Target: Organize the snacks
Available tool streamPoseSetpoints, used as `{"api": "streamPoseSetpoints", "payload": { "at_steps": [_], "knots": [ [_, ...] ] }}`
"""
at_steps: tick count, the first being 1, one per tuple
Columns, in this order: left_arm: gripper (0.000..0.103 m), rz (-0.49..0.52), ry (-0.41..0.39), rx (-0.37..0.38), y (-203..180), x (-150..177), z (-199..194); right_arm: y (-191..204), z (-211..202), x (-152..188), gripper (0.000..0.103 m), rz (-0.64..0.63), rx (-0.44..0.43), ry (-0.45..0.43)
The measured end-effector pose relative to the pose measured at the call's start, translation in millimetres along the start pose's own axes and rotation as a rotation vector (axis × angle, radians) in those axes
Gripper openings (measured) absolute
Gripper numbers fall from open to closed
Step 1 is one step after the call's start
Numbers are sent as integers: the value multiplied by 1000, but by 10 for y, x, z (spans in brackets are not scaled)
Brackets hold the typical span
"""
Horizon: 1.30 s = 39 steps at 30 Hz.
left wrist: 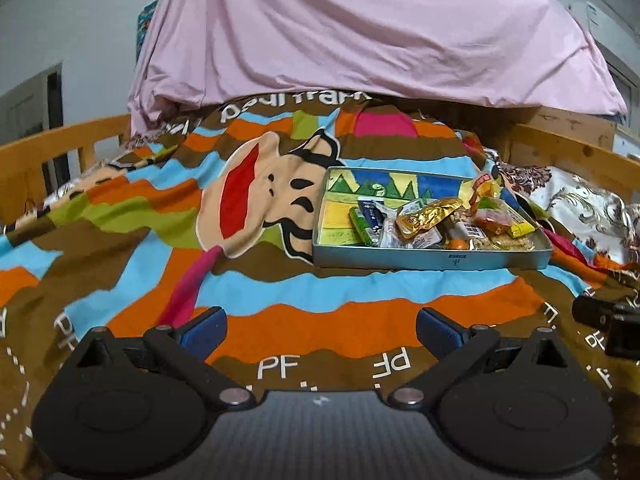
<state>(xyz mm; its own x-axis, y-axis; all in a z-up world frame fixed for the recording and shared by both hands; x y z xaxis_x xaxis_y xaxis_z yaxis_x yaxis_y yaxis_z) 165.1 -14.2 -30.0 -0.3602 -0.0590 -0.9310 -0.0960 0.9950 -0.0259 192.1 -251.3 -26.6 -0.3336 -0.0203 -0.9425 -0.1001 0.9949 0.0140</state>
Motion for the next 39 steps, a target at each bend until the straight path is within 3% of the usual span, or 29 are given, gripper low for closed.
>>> {"api": "streamPoseSetpoints", "payload": {
  "at_steps": [5, 39],
  "knots": [
    [103, -50, 11, 3, 52, 3, 3, 57, -22, -16, 102, -15, -33, -23],
    [103, -37, -9, -2, 53, -6, -15, 70, -31, -25, 102, -19, -32, -33]
  ]
}}
Point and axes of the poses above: each gripper's, at about its wrist camera, not at the fingertips, and z roughly the way its jaws point, y to its left, x to its underside, the point moved 1 cm from there along z, roughly the way its jaws point, and after that the axes turned 7 degrees about -y, right-handed, at the moved point
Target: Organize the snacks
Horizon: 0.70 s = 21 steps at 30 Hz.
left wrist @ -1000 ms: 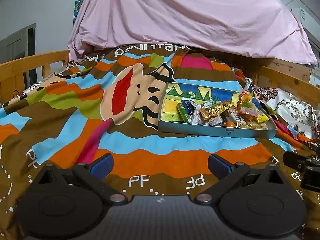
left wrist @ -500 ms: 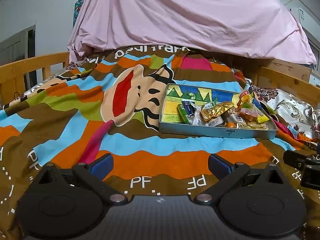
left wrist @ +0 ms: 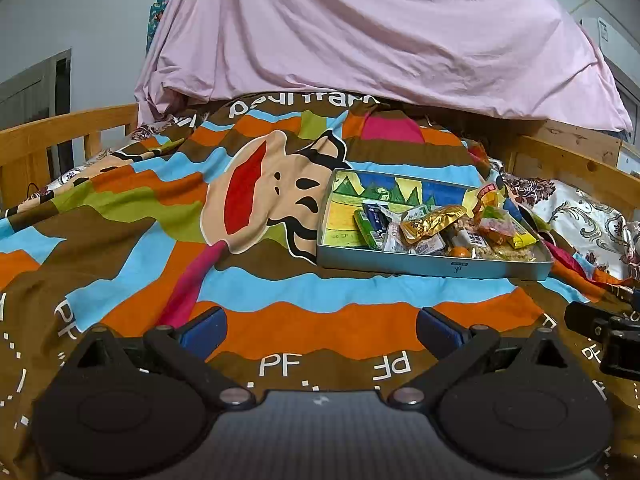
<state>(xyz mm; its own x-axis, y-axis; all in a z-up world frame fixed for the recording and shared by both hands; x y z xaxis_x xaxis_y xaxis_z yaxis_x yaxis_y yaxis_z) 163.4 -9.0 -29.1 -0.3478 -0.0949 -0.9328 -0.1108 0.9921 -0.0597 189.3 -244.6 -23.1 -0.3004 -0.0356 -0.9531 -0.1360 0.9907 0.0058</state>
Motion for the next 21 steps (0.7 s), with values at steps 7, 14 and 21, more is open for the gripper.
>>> {"api": "streamPoseSetpoints", "payload": {
  "at_steps": [7, 14, 21],
  "knots": [
    [103, 4, 0, 1, -7, 2, 2, -1, -4, -2, 102, 3, -1, -1],
    [103, 9, -3, 4, -23, 11, -6, -4, -2, -1, 102, 1, -1, -1],
    [103, 6, -2, 6, -21, 10, -3, 19, -12, -5, 102, 1, -2, 1]
  ]
}}
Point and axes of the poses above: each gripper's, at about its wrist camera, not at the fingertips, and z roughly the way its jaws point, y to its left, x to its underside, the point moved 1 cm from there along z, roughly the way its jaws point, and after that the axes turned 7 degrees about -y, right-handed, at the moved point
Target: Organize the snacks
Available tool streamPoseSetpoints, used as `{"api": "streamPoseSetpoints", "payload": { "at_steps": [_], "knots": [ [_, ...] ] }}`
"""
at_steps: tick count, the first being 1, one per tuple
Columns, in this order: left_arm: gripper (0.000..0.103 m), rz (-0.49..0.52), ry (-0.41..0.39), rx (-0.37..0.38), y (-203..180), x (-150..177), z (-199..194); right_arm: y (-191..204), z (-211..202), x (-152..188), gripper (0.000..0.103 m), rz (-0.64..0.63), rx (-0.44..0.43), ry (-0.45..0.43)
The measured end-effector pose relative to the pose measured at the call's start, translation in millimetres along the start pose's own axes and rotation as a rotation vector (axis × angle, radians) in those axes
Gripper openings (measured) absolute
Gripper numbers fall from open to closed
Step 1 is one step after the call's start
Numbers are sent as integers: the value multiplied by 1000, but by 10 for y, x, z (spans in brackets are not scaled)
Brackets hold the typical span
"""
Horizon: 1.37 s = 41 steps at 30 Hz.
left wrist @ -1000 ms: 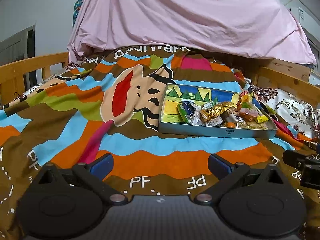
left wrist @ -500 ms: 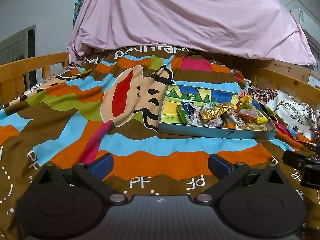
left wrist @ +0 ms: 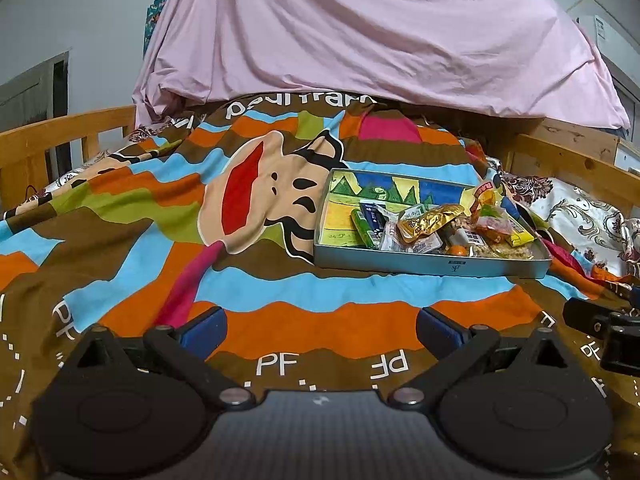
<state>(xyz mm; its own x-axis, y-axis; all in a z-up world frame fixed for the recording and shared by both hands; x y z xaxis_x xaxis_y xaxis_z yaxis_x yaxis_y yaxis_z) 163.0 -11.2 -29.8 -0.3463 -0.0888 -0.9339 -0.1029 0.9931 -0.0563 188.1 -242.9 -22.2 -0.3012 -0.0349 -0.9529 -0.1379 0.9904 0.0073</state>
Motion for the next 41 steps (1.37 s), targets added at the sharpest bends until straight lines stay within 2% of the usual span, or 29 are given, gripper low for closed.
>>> {"api": "streamPoseSetpoints", "payload": {
  "at_steps": [22, 28, 41],
  "knots": [
    [103, -11, 9, -7, -8, 5, -22, 31, -2, 10, 102, -2, -4, 4],
    [103, -1, 50, 2, -5, 14, 4, 32, -6, 4, 102, -2, -4, 4],
    [103, -8, 46, -9, 27, 21, 4, 23, 9, 8, 102, -5, -14, 12]
  ]
}}
Point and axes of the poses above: each gripper's, at about its wrist camera, not at the fingertips, and z roughly the way its jaws point, y to its left, x to its underside, the point moved 1 cm from there along z, roughly the way its jaws point, and after that the axes turned 7 degrees about -y, right-handed, at the moved point
